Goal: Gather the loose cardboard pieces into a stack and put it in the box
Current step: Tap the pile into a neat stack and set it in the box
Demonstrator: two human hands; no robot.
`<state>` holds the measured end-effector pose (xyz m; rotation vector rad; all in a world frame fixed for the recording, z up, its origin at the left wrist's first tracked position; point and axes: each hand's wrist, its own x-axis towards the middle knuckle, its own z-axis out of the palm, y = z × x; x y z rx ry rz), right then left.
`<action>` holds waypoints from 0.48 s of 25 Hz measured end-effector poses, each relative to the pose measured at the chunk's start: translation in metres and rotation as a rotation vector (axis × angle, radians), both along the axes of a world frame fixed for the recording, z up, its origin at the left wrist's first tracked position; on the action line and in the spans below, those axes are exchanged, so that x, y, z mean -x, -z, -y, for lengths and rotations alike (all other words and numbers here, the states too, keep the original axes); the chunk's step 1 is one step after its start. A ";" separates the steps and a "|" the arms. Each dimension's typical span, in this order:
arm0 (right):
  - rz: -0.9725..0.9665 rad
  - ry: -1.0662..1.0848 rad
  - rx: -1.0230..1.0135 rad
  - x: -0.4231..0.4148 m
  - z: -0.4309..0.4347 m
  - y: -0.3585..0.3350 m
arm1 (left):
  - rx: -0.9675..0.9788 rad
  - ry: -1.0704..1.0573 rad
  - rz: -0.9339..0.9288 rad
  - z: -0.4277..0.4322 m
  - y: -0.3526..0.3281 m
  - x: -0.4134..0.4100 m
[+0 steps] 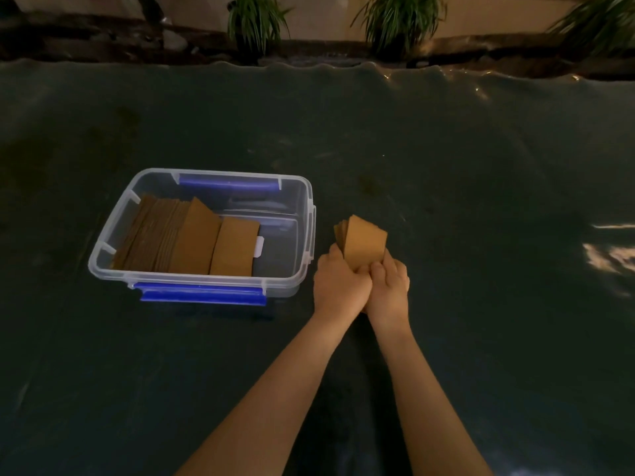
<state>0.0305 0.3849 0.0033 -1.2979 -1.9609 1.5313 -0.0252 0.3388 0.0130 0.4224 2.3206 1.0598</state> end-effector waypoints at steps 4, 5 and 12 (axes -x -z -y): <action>-0.074 -0.192 -0.224 -0.041 -0.021 -0.032 | -0.118 0.187 -0.270 0.028 -0.030 -0.021; -0.089 -0.310 -0.284 -0.049 -0.025 -0.045 | -0.124 0.288 -0.362 0.040 -0.038 -0.025; -0.158 -0.789 -0.046 -0.043 0.075 -0.067 | 0.165 0.508 -0.642 0.180 -0.072 -0.015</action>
